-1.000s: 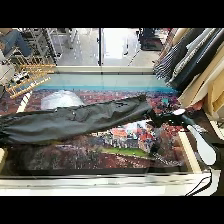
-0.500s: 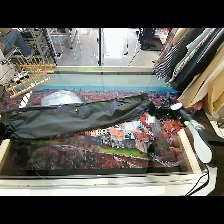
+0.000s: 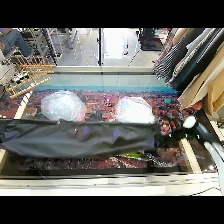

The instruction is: Fold the clothes and pants, and hang the long-sleeved shirts on hangers.

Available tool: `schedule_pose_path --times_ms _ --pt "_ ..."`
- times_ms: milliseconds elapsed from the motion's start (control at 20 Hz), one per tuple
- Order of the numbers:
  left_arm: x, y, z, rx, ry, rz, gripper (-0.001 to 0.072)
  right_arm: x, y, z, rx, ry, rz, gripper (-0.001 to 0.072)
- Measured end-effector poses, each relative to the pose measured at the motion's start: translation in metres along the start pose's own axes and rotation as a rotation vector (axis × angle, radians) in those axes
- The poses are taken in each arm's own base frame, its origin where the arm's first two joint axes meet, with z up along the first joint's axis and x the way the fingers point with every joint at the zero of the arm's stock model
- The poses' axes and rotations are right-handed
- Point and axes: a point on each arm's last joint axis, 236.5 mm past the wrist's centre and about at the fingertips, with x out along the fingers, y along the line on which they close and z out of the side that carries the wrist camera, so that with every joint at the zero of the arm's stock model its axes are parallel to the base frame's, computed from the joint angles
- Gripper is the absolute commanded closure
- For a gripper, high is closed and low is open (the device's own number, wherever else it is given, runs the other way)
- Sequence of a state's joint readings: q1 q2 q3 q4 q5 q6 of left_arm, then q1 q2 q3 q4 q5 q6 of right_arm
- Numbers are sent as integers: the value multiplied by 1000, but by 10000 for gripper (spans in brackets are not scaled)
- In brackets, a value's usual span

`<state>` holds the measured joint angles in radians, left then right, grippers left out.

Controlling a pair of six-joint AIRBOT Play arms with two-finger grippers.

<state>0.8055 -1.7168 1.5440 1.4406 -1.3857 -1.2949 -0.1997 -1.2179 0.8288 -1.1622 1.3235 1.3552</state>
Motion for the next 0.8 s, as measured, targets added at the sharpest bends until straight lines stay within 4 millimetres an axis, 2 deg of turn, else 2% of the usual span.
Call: schedule_pose_path --times_ms 50,150,200,250,300,350,400,500,600,800 --pt "-1 7 -6 1 19 30 -2 -2 -4 -13 10 -8 -8 181" --pt "-8 15 -9 -22 30 65 10 -14 -17 -22 55 -73 -15 166" --pt "-15 16 -5 -36 10 74 21 -22 -29 -18 91 -127 -21 167" --pt "-26 13 0 -47 -18 69 87 -28 -37 -14 123 -170 -5 167" --pt "-37 4 7 -52 -54 40 239 -33 -43 -11 153 -203 35 167" --pt "-51 -11 16 -45 -104 -10 484 -36 -48 -5 179 -238 79 167" --pt "-64 -34 24 -12 -149 -86 696 -37 -53 2 198 -266 122 169" --pt "-90 -86 30 89 -214 -246 693 -32 -57 13 212 -290 227 169" --pt "-108 -135 25 202 -234 -373 694 -22 -61 26 222 -307 310 169" --pt "-121 -224 -10 457 -163 -525 695 4 -69 40 249 -303 421 174"
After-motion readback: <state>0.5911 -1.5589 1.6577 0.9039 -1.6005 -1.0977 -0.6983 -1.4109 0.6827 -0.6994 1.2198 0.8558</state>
